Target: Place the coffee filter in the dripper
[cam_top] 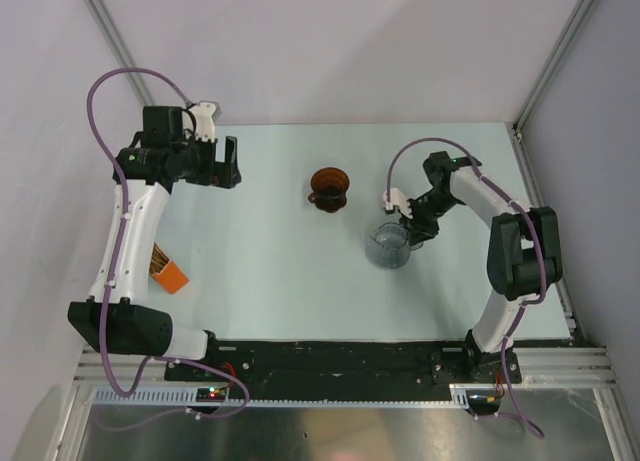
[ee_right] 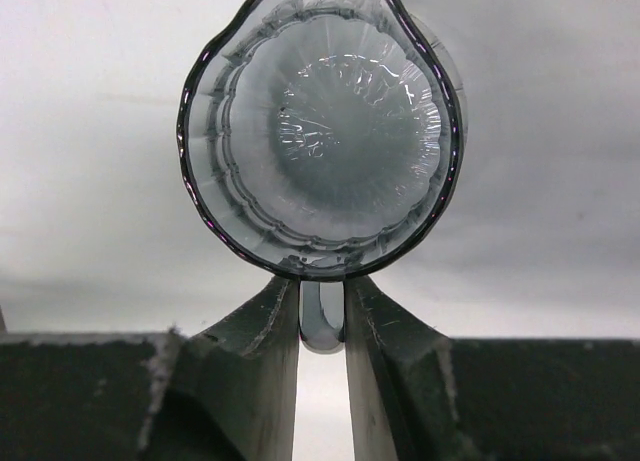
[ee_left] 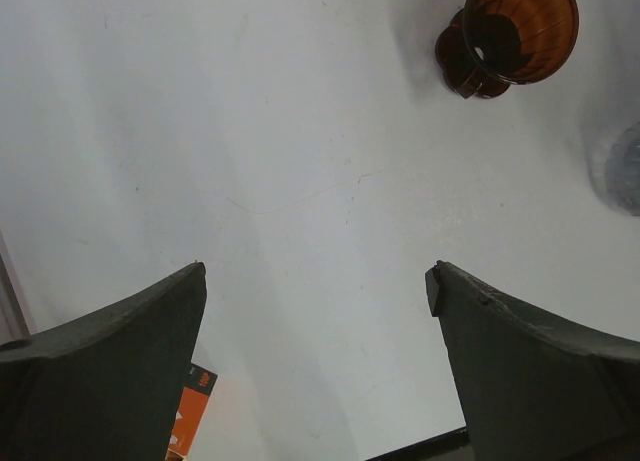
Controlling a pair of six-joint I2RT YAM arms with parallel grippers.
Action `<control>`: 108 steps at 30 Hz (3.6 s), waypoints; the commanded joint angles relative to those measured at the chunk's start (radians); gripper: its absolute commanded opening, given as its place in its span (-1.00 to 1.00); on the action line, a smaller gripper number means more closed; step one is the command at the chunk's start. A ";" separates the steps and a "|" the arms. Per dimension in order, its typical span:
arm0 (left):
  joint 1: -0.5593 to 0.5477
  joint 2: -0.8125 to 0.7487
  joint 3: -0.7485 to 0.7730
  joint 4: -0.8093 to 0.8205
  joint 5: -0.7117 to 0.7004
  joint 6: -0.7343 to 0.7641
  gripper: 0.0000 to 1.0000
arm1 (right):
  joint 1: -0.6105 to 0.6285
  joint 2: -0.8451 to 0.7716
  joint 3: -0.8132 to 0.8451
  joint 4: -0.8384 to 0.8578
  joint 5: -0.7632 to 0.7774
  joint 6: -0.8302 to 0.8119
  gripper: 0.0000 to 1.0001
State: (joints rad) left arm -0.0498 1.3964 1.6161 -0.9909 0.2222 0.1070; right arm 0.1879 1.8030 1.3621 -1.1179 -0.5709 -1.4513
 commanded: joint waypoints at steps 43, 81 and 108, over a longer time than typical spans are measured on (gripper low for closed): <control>-0.247 0.369 -0.073 0.301 0.276 0.306 0.72 | 0.114 -0.355 -0.033 0.179 -0.110 0.805 0.99; -0.367 0.436 -0.200 0.667 0.111 0.319 -0.99 | -0.088 -0.505 -0.123 0.158 -0.069 0.783 0.99; -0.515 -0.172 -0.626 0.367 0.232 0.509 -1.00 | 0.014 -0.475 -0.123 0.165 -0.086 0.774 0.99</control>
State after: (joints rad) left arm -0.5514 1.2629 0.9806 -0.6365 0.4553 0.5777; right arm 0.1867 1.3239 1.2400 -0.9672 -0.6449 -0.6659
